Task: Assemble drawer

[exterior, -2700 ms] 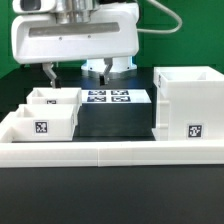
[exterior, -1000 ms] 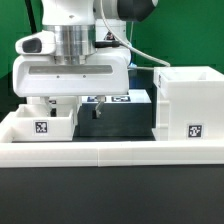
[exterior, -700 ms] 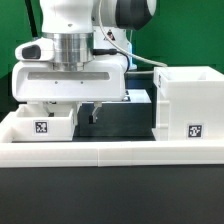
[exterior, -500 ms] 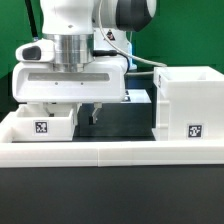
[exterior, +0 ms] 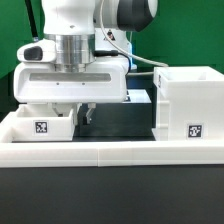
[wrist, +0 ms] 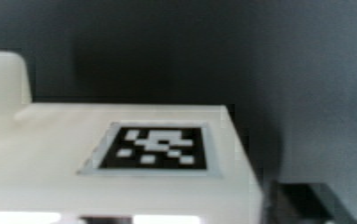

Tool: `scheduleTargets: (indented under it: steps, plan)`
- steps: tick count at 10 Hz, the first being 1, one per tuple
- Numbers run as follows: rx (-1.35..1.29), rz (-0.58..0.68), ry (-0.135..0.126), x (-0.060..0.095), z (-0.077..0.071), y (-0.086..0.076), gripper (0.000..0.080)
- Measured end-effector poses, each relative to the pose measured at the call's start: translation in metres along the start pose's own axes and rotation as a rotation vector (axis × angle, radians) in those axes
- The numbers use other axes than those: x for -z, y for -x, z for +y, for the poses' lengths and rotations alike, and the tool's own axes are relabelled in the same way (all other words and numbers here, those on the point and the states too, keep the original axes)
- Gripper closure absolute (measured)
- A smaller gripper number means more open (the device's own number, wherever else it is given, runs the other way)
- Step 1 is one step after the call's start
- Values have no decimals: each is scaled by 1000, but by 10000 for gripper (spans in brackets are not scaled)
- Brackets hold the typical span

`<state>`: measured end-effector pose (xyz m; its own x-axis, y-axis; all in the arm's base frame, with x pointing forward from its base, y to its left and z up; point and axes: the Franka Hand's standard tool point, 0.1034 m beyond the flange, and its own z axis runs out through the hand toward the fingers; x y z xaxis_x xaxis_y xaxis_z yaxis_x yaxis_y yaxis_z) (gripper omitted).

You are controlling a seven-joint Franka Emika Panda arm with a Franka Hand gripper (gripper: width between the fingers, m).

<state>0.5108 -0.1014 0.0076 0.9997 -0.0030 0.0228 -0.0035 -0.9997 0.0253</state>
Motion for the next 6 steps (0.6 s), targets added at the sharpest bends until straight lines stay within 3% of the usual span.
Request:
scheduleTargets:
  steps: [2,3,4,6]
  plan:
    - [0,0,0,0,0,0,695]
    - [2,-1,-2,0,-2,0,695]
    - [1,-1,-2,0,-1,0,759]
    - [2,-1,-2,0,-1,0,759]
